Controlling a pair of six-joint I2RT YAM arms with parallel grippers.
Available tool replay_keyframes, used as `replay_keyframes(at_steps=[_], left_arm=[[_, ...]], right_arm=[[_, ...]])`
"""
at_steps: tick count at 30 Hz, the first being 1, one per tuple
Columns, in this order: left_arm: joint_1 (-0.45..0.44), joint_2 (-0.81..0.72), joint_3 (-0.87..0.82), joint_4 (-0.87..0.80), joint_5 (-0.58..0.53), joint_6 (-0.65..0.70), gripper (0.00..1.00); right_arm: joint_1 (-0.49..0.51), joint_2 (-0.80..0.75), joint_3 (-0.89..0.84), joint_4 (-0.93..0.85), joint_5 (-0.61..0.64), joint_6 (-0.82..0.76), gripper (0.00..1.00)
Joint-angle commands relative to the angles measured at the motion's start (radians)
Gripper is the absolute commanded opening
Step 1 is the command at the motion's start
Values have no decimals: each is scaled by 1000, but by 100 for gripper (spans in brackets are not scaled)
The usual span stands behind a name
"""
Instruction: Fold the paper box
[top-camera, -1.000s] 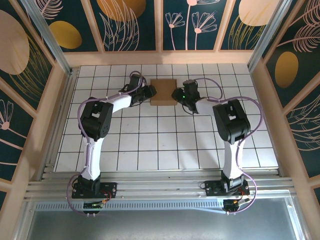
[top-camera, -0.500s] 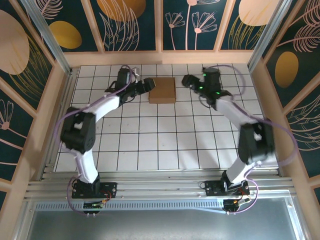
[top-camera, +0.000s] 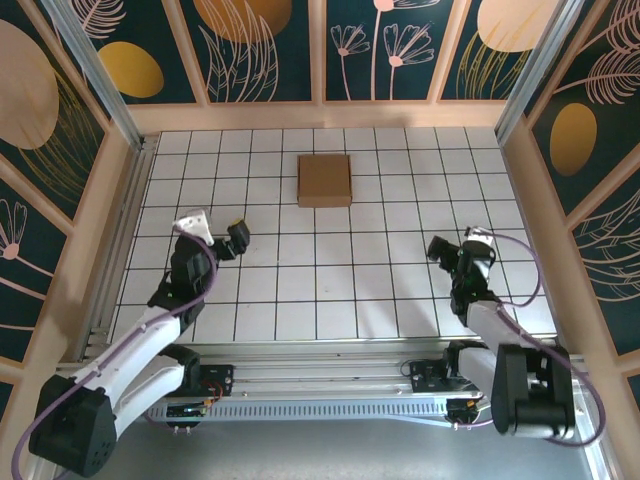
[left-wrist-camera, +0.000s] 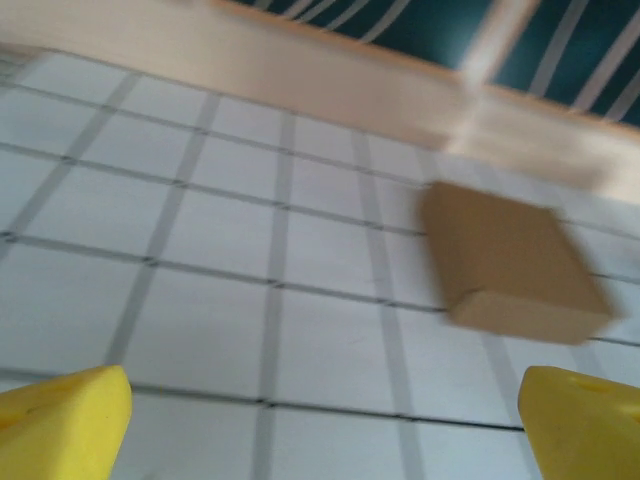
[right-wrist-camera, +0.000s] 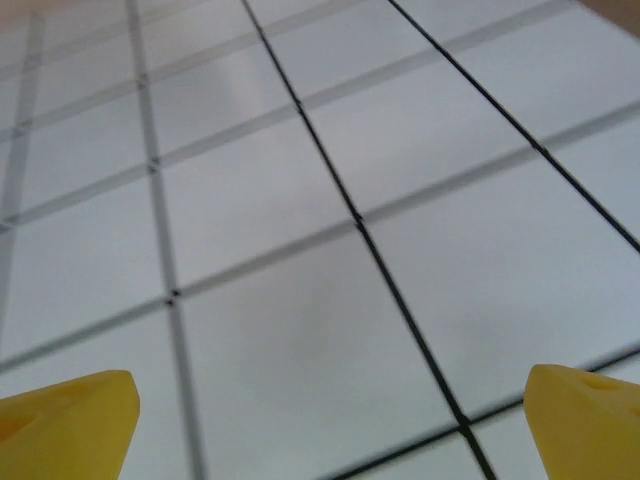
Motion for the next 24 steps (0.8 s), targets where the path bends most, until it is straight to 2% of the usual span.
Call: replay_keyframes(at_steps=[1, 3, 5, 7, 8, 9, 11, 15, 16, 17, 19, 20, 21, 22, 23, 24], left_arm=[[6, -22, -110, 331, -265, 244, 99], [6, 40, -138, 410, -330, 324, 99], [9, 135, -133, 482, -389, 358, 99], [23, 248, -173, 636, -392, 381, 99], [40, 287, -195, 725, -374, 376, 99], [69, 334, -214, 794, -340, 372, 99], [95, 354, -210, 819, -269, 401, 99], [272, 421, -229, 970, -26, 347, 99], [331, 448, -216, 971, 39, 287, 99], [378, 493, -209, 994, 124, 254, 99], [418, 689, -205, 1213, 220, 224, 99], [422, 686, -187, 1196, 272, 234, 99], [422, 620, -127, 964, 277, 253, 99], [420, 652, -105, 959, 283, 257, 99], [420, 678, -115, 1038, 285, 251, 99], [420, 648, -110, 969, 283, 257, 99]], right_arm=[[-58, 165, 57, 313, -63, -29, 99], [-64, 281, 123, 386, -104, -48, 99], [-64, 358, 108, 581, -174, -72, 99], [-5, 466, 70, 799, -182, -159, 99], [30, 488, 16, 893, -146, -187, 99], [20, 505, -40, 1038, -150, -172, 99], [-32, 494, -42, 1023, -180, -112, 99], [40, 494, 11, 923, -53, -168, 99], [44, 492, 7, 930, -53, -171, 99], [43, 492, 6, 929, -51, -171, 99], [41, 493, 9, 926, -57, -170, 99], [41, 492, 8, 926, -59, -169, 99], [40, 492, 9, 925, -60, -169, 99], [41, 492, 10, 925, -61, -169, 99], [40, 492, 10, 925, -61, -169, 99], [40, 493, 9, 925, -61, -169, 99]])
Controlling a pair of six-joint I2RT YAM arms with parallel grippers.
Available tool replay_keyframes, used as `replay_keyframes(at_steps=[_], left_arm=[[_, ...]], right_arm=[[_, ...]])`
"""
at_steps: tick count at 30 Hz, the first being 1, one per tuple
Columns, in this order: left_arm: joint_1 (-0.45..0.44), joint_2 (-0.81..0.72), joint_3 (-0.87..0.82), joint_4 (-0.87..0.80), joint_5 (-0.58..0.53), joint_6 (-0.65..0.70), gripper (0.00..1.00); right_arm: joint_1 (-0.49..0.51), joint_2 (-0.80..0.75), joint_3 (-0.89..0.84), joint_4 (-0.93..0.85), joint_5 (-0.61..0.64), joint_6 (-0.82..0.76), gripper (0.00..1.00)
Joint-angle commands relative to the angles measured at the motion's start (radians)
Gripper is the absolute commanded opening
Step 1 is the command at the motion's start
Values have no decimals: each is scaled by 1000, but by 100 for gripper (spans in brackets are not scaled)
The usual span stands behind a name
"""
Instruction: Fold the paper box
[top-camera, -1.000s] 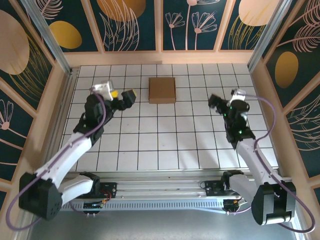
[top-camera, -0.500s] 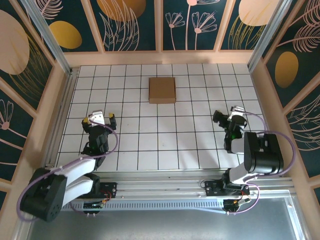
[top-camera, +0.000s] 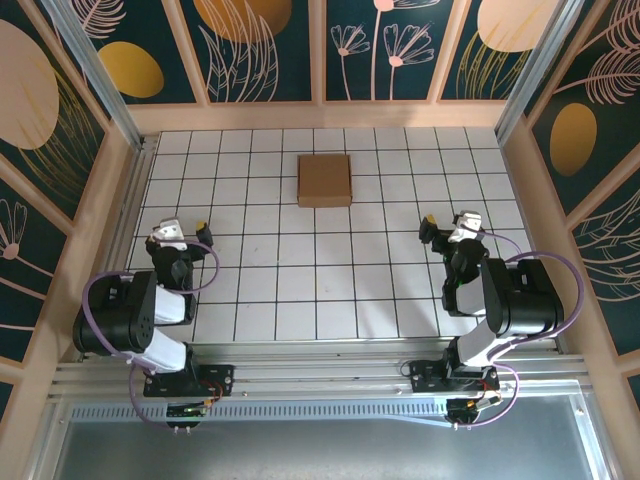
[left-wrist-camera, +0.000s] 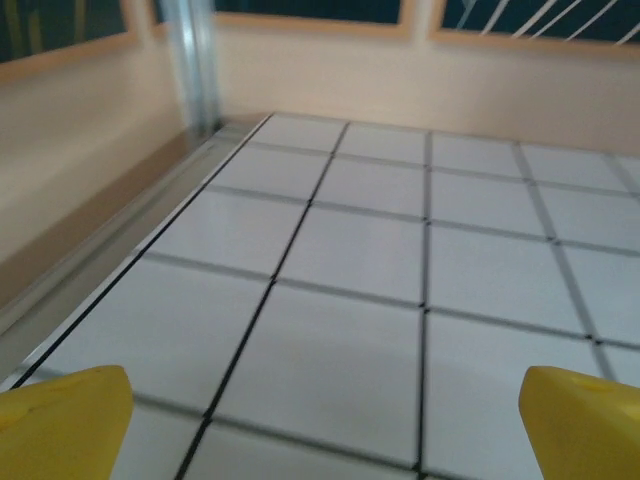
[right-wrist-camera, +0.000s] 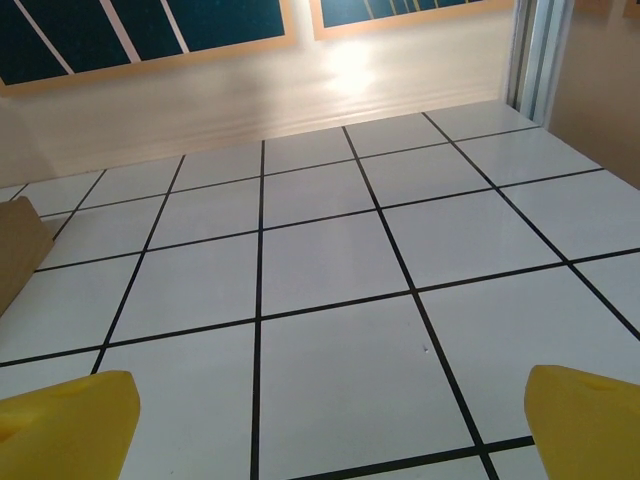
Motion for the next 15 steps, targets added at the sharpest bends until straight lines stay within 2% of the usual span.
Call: replay_keyframes(at_steps=[1, 2, 15], left_arm=[[4, -15, 45, 9, 109, -15, 99], [4, -2, 36, 51, 110, -19, 99], [2, -11, 39, 29, 107, -16, 99]], right_arm=[[2, 3, 10, 58, 30, -18, 99], [2, 3, 11, 60, 30, -18, 99], [-1, 2, -2, 79, 12, -23, 99]])
